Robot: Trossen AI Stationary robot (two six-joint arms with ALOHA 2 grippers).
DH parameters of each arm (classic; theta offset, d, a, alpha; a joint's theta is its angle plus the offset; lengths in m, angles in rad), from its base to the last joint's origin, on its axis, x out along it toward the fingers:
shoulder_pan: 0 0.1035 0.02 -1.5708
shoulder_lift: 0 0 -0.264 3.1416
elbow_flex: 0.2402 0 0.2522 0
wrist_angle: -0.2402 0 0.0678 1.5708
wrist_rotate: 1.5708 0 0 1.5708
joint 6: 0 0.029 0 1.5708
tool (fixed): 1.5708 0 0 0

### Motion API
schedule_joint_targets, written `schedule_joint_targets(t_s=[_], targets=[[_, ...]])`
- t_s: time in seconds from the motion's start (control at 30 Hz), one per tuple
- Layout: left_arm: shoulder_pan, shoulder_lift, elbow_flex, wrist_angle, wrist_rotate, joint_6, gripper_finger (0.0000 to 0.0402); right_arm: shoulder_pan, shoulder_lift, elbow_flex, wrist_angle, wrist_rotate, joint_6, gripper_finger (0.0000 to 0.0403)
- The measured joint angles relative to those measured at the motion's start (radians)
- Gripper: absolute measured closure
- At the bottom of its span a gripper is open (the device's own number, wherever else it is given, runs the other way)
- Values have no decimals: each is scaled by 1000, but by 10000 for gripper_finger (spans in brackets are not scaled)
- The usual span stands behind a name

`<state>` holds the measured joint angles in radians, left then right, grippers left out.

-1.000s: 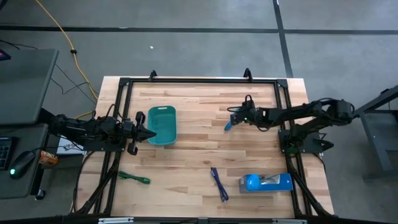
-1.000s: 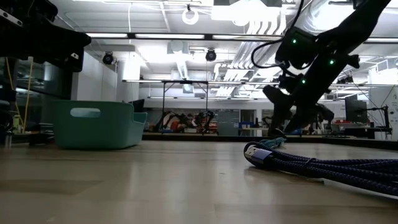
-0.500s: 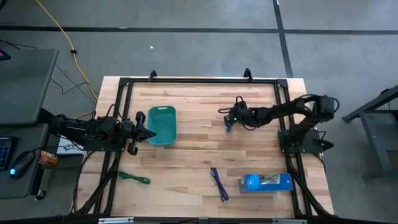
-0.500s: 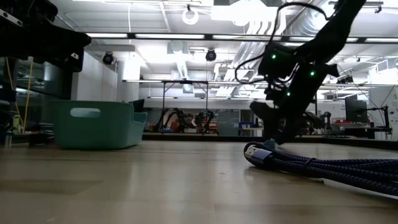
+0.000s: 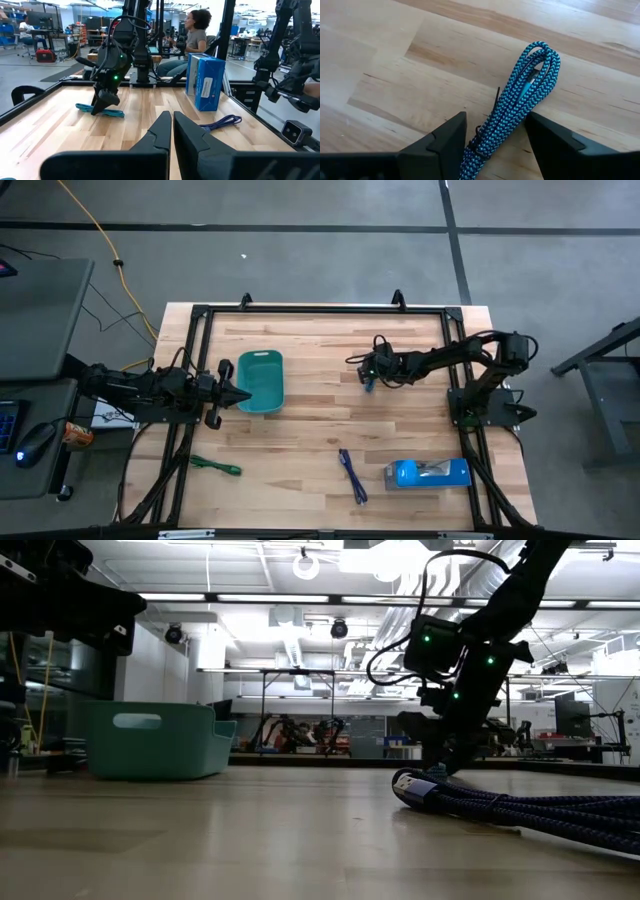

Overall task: Pick and place USB-C Cables
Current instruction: Put the blue charger cable into the bin

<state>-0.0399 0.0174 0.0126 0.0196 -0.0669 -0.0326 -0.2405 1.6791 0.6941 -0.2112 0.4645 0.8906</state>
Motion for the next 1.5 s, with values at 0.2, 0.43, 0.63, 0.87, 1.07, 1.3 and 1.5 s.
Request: schedule_joint_targets(t_s=[0.2,0.43,0.63,0.87,1.07,1.3,1.5], targets=[[0,0,0,0,0,0,401,0,0,0,-19,-1,0,221],[0,0,0,0,0,0,401,-1,1,-1,-34,3,-17,298],[0,0,0,0,0,0,401,-1,1,-2,-40,3,-56,372],[0,0,0,0,0,0,401,1,1,-2,-43,2,-73,387],[0,0,0,0,0,0,401,11,1,-3,-59,19,-121,382],[0,0,0,0,0,0,401,78,-59,-14,-74,76,-234,393],[0,0,0,0,0,0,401,143,-208,-67,122,110,-389,397]])
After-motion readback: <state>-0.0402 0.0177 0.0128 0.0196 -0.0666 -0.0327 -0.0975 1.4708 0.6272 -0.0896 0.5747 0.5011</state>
